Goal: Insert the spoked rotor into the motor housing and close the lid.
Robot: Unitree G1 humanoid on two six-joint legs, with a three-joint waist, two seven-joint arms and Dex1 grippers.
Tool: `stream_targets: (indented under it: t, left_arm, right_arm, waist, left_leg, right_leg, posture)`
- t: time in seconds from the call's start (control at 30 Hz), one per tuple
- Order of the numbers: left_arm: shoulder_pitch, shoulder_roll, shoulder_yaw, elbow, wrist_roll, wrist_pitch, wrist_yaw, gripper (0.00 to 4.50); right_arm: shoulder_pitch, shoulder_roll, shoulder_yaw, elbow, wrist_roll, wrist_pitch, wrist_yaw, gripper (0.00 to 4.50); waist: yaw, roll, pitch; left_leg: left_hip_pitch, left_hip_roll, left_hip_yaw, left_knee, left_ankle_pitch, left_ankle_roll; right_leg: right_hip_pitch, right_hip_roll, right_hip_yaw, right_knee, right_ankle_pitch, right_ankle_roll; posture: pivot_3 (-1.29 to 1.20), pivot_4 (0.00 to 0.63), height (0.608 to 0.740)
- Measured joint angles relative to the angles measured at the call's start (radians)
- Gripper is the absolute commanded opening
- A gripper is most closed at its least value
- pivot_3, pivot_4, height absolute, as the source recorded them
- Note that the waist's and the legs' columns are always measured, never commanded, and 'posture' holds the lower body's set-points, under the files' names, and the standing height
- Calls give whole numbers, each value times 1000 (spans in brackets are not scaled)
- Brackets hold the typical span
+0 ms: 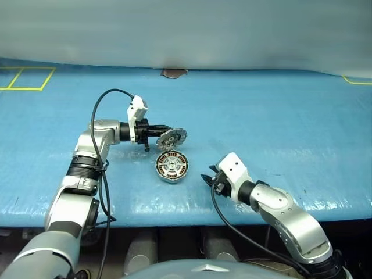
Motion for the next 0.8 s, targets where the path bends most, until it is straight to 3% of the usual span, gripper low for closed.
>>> stream_targets:
  t: [0.33,0.8]
  left_arm:
    - [0,-20,-12,-4,-4,9,-21,54]
    - [58,23,-53,-141,-42,85,-108,54]
  right_arm:
    - [1,0,0,-1,-7,0,-10,1960]
    - [0,11,-17,-9,3,-10,1,1960]
  waist:
    - [-1,0,0]
    - [-1,0,0]
  left_leg:
    - [0,0,0,0,0,0]
    - [0,0,0,0,0,0]
  right_leg:
    - [0,0,0,0,0,0]
    - [0,0,0,0,0,0]
  posture:
    - [0,150,740]
    - [0,150,740]
